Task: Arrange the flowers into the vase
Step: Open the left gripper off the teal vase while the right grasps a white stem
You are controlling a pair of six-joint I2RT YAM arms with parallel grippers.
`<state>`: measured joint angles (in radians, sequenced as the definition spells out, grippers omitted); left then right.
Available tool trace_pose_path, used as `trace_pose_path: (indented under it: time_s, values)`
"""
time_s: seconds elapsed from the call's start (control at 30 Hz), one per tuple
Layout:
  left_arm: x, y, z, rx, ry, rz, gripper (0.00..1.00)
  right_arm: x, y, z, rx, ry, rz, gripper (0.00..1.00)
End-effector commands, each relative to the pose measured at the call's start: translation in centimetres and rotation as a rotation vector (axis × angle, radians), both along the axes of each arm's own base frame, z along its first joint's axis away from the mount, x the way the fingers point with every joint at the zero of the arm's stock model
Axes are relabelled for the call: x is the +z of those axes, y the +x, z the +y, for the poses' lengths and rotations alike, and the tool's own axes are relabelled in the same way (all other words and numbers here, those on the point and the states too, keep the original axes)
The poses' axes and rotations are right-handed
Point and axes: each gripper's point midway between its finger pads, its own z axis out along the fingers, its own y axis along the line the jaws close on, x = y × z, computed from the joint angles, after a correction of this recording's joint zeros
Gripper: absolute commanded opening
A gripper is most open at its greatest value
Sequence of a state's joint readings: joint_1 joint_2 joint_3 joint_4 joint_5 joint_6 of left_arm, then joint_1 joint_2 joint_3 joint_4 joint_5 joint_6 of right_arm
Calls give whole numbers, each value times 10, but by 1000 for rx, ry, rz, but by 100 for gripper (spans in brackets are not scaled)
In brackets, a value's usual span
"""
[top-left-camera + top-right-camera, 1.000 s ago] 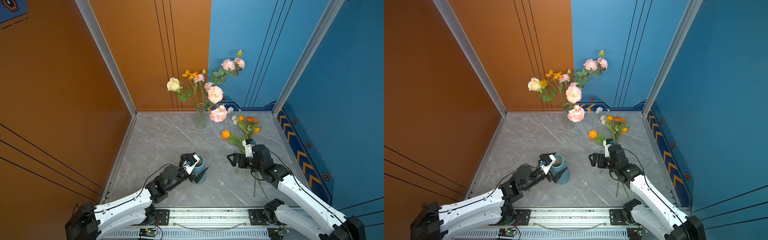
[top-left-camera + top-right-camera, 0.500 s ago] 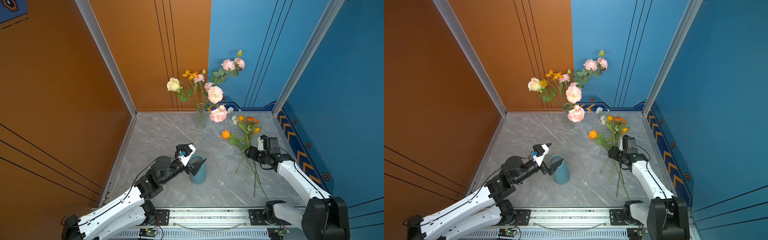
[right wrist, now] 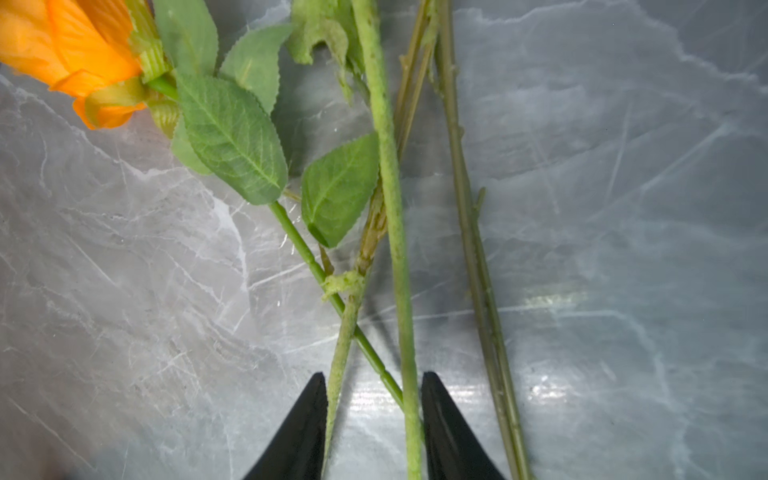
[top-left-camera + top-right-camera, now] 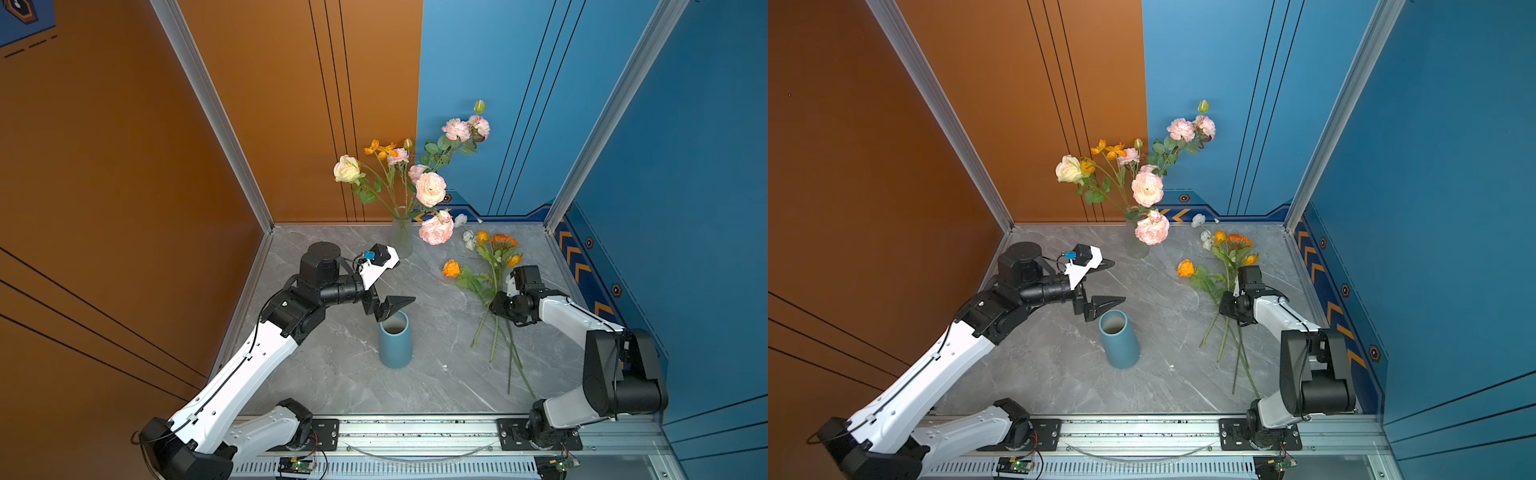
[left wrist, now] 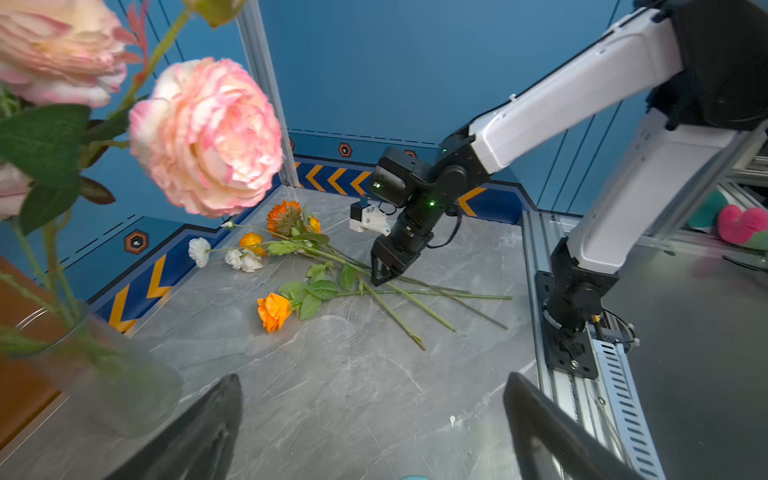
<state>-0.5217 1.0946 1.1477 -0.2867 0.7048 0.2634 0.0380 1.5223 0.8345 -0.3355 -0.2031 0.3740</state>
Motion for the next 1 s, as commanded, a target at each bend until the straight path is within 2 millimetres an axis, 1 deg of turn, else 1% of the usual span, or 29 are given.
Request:
trace_pose_path:
  time_s: [0.0, 0.1, 0.2, 0.23, 0.27, 0.37, 0.47, 0.53, 0.6, 0.77, 0.87, 0.97]
  values:
    - [-1, -11, -2, -125, 15, -30, 98, 2, 15, -11, -5, -60, -22, 35]
    - [-12, -4, 1, -103, 18, -10, 98, -3, 16, -14, -6, -77, -5, 34]
    - [-21, -1, 5, -73, -16, -25, 98, -9, 18, -15, 4, -86, 13, 29]
    - [-11, -1, 5, -71, -41, -70, 98, -11, 18, -15, 6, -89, 19, 27]
    - [-21, -2, 5, -68, -38, -57, 98, -14, 19, -15, 11, -92, 27, 26]
    - [-20, -3, 7, -61, -41, -63, 98, -22, 19, -16, 19, -102, 50, 23]
    - [-21, -1, 9, -44, -43, -67, 98, -24, 20, -15, 30, -96, 59, 14]
    - [-21, 1, 10, -35, -45, -72, 98, -23, 20, -15, 32, -96, 57, 5]
    - [-23, 2, 10, -30, -42, -69, 98, -22, 19, -15, 36, -97, 58, 0]
    - [-26, 5, 13, 0, -22, -84, 98, -14, 17, -12, 69, -100, 43, 0]
    - [-28, 6, 14, 7, -18, -86, 98, -1, 15, -11, 90, -107, 26, 0]
    - [-30, 8, 14, 12, -12, -82, 98, 17, 11, -10, 92, -105, -1, 0]
